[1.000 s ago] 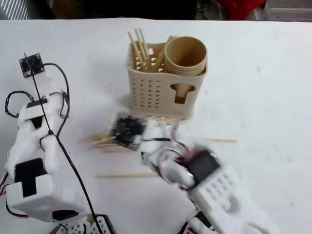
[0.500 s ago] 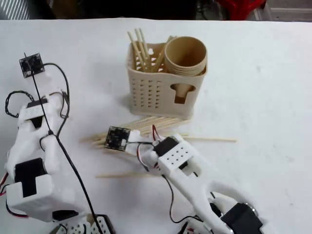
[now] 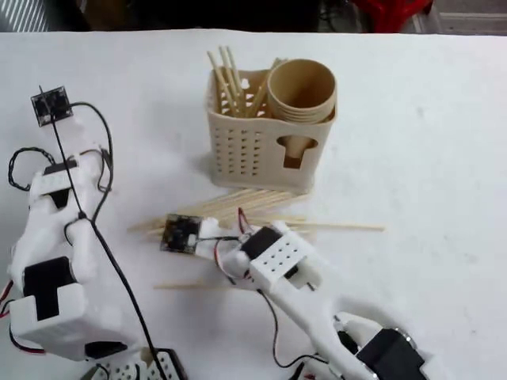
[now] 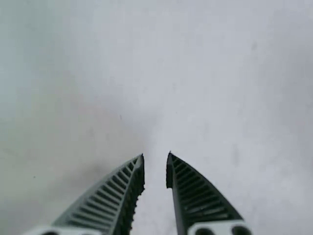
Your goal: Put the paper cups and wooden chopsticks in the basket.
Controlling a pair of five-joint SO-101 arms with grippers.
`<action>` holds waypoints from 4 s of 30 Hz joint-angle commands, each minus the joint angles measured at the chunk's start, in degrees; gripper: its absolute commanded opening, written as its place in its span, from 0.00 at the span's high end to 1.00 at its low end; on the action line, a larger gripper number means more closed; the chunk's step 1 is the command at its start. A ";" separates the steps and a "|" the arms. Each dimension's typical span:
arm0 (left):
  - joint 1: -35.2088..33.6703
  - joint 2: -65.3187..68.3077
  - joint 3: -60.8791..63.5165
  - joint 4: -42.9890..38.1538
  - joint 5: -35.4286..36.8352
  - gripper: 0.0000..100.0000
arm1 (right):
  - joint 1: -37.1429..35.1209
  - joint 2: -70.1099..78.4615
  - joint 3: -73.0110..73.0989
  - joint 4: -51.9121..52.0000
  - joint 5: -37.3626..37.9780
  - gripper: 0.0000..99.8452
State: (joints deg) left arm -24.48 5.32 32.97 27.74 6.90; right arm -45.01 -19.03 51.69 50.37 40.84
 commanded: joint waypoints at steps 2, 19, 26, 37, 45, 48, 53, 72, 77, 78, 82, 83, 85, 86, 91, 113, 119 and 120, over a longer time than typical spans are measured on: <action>0.22 -0.22 -3.08 0.18 -0.53 0.90 | -2.51 0.57 -4.13 -0.75 0.88 0.81; 0.22 -0.22 -3.16 0.18 -0.53 0.90 | -1.45 16.40 -10.81 -3.65 0.44 0.99; 0.22 -0.22 -3.16 0.18 -0.53 0.90 | 0.31 14.20 -10.64 -2.77 0.44 0.98; 0.22 -0.22 -3.16 0.18 -0.53 0.90 | 2.51 -19.38 -15.38 7.52 -7.91 0.98; 0.22 -0.22 -3.08 0.18 -0.53 0.90 | 8.75 -17.19 -42.46 6.73 -16.09 0.98; 0.22 -0.22 -3.08 0.18 -0.53 0.90 | 12.70 -10.42 -50.99 -0.13 -21.71 0.98; 0.22 -0.22 -3.16 0.18 -0.53 0.90 | 16.31 0.40 -59.87 -16.57 -27.16 0.98; 0.31 -0.22 -3.16 0.18 -0.53 0.90 | 17.01 9.63 -62.95 -21.93 -27.16 0.86; 0.31 -0.22 -2.99 0.18 -0.53 0.90 | 17.01 8.13 -63.03 -14.73 -27.08 0.83; 0.31 -0.22 -2.99 0.18 -0.53 0.90 | 17.01 7.16 -62.95 -11.82 -27.08 0.84; 0.31 -0.22 -2.90 0.18 -0.53 0.90 | 17.01 1.36 -62.95 6.64 -27.08 0.92; 0.31 -0.22 -2.90 0.18 -0.62 0.90 | 17.01 -0.40 -62.95 11.91 -27.08 0.95; 0.31 -0.31 -2.99 0.53 -0.70 0.90 | 17.10 -3.74 -62.86 22.99 -26.99 0.99; 0.31 -0.57 -2.99 0.53 -0.70 0.90 | 17.80 -5.32 -62.86 28.44 -26.99 0.98; -0.04 -1.10 -4.31 3.78 -0.79 0.91 | 24.75 -11.03 -59.52 46.20 -24.00 0.97; 32.57 -27.56 -16.62 74.64 -50.11 0.91 | 57.01 -38.02 19.78 17.01 0.44 0.98; 52.44 -27.56 -0.97 67.78 -50.29 0.90 | 57.98 -38.11 30.77 5.67 0.00 0.98; 55.25 -27.56 1.49 65.05 -49.58 0.90 | 58.15 -38.11 31.74 4.26 0.00 0.98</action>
State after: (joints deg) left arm 21.93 -20.35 29.01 98.07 -43.56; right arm 12.04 -56.13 79.30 61.45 40.31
